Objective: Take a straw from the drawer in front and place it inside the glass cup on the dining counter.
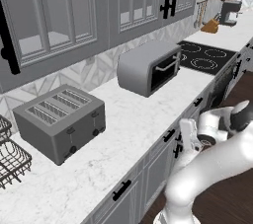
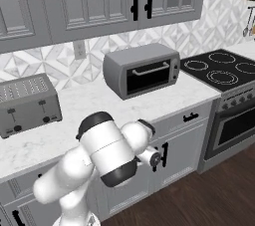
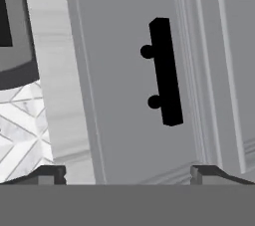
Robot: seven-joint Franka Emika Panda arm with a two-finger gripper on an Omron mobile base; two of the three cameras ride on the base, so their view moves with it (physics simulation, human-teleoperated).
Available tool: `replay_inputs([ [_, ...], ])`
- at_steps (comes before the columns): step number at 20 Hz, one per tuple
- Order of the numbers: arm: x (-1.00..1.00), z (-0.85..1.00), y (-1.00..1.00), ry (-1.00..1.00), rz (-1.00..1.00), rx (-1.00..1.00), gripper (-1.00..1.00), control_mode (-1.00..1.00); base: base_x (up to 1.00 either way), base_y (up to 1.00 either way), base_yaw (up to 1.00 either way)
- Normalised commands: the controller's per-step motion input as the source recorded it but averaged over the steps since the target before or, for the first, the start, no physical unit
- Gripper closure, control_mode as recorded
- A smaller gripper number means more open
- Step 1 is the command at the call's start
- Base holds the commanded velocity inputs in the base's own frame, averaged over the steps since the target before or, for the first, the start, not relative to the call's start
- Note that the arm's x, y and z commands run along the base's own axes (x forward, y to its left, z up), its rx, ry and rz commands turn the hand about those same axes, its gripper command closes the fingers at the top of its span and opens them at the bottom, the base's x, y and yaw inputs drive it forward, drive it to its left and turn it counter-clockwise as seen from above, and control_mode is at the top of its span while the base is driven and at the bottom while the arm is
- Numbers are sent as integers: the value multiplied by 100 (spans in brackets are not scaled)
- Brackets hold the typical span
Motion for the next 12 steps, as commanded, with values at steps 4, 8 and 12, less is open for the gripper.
replay_inputs([
  [4,18,-58,-32,-9,12,17,-100,-100,0,0,0],
  [8,16,-40,-23,-6,10,16,-100,-100,0,0,0],
  [12,38,0,1,0,0,9,-100,-100,0,0,0],
])
